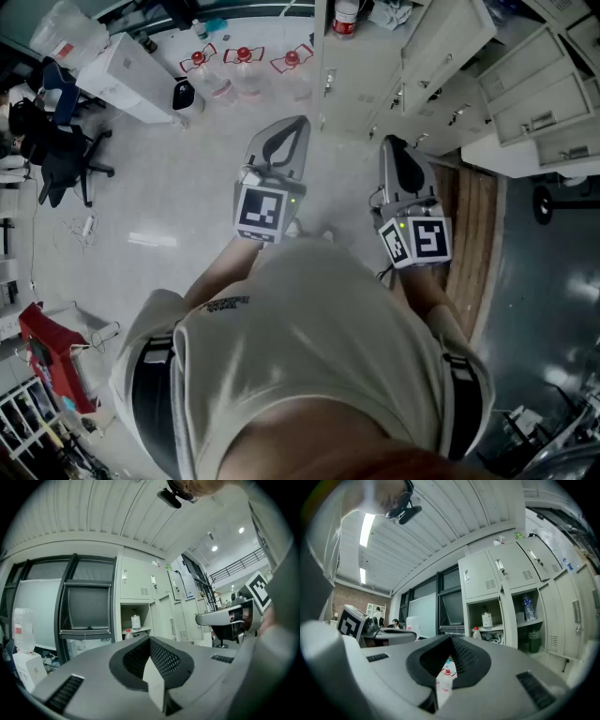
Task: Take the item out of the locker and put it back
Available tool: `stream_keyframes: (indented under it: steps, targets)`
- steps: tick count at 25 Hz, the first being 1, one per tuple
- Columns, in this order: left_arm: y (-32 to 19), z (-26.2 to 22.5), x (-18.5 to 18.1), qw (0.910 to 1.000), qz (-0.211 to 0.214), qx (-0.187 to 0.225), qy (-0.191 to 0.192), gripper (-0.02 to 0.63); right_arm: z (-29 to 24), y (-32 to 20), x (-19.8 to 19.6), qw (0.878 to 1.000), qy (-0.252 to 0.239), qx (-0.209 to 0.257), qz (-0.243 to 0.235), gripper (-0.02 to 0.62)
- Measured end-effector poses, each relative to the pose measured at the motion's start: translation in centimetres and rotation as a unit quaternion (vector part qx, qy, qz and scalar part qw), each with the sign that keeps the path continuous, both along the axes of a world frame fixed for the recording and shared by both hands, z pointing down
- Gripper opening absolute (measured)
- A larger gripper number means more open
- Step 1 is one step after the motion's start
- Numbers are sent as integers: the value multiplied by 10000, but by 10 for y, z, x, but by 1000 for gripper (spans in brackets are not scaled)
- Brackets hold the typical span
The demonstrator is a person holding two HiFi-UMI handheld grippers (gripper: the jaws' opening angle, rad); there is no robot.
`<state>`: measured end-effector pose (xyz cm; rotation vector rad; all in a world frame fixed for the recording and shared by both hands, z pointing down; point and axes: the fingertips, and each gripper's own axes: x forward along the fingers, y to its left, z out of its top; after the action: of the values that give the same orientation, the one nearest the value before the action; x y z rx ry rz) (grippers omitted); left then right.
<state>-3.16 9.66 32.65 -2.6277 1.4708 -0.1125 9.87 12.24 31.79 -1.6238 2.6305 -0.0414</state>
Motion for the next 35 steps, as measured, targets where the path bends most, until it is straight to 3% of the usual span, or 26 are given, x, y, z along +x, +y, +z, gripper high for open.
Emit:
stream_keyframes:
  steps: [16,35]
  targets:
    - [-1,4,10,10000,19,-77,3,12,3,-4,5,9998,-139,-89,-68,2]
    - [-4,10,33,9991,-408,-73,-67,12,15,-21,30,9987,-217,-149,-445,3]
